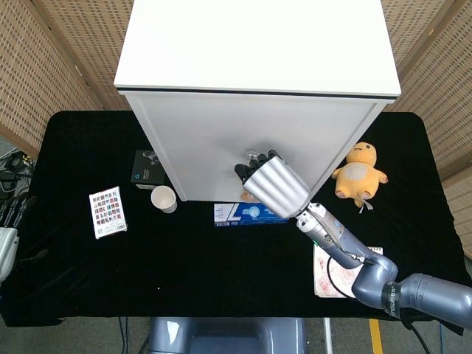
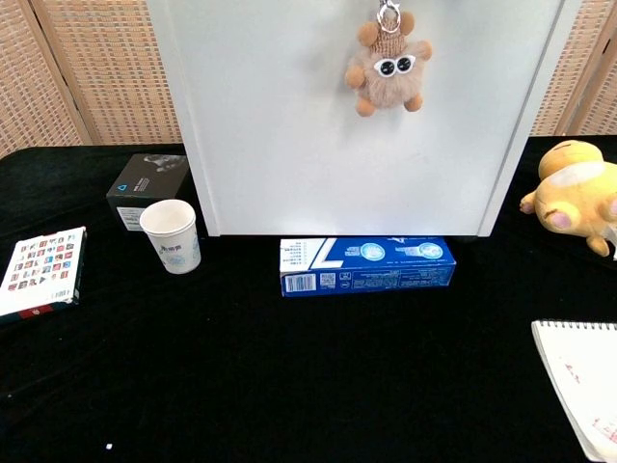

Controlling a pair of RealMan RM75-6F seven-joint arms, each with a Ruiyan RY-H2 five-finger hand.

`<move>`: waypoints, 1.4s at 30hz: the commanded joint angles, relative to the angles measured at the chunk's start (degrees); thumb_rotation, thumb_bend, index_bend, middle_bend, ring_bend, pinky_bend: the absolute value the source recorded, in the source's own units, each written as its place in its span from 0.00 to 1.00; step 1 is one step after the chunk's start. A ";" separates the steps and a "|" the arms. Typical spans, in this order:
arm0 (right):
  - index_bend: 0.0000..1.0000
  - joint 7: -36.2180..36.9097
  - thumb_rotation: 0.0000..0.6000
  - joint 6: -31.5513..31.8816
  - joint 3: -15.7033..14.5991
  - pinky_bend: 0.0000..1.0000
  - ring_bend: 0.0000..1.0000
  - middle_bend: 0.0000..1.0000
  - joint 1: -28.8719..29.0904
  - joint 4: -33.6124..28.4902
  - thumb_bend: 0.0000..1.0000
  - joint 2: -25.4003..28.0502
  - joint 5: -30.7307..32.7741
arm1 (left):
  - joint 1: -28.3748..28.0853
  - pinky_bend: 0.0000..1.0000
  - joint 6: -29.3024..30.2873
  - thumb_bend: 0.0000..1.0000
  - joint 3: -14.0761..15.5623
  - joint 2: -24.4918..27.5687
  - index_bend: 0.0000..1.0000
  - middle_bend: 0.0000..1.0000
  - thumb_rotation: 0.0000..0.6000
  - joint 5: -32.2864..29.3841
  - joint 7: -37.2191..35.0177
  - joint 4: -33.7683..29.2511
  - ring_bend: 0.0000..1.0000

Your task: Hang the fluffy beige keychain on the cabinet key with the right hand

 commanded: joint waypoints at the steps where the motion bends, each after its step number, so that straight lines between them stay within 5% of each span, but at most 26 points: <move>1: 0.74 -0.82 1.00 -0.42 0.11 1.00 0.89 0.93 0.48 0.34 0.62 -0.32 0.23 | -0.01 0.00 -0.04 0.00 -0.04 0.01 0.00 0.00 1.00 -0.09 -0.05 0.03 0.00; 30: 0.73 -12.56 1.00 -2.84 0.92 1.00 0.89 0.93 3.65 -0.98 0.58 -2.25 4.88 | -0.01 0.00 0.08 0.00 -0.25 0.57 0.00 0.00 1.00 -0.17 -0.78 -0.18 0.00; 42: 0.72 -15.85 1.00 -1.83 1.54 1.00 0.89 0.92 4.36 -0.93 0.35 -3.18 6.58 | 0.03 0.00 0.18 0.00 -0.29 0.86 0.00 0.00 1.00 -0.06 -1.38 -0.27 0.00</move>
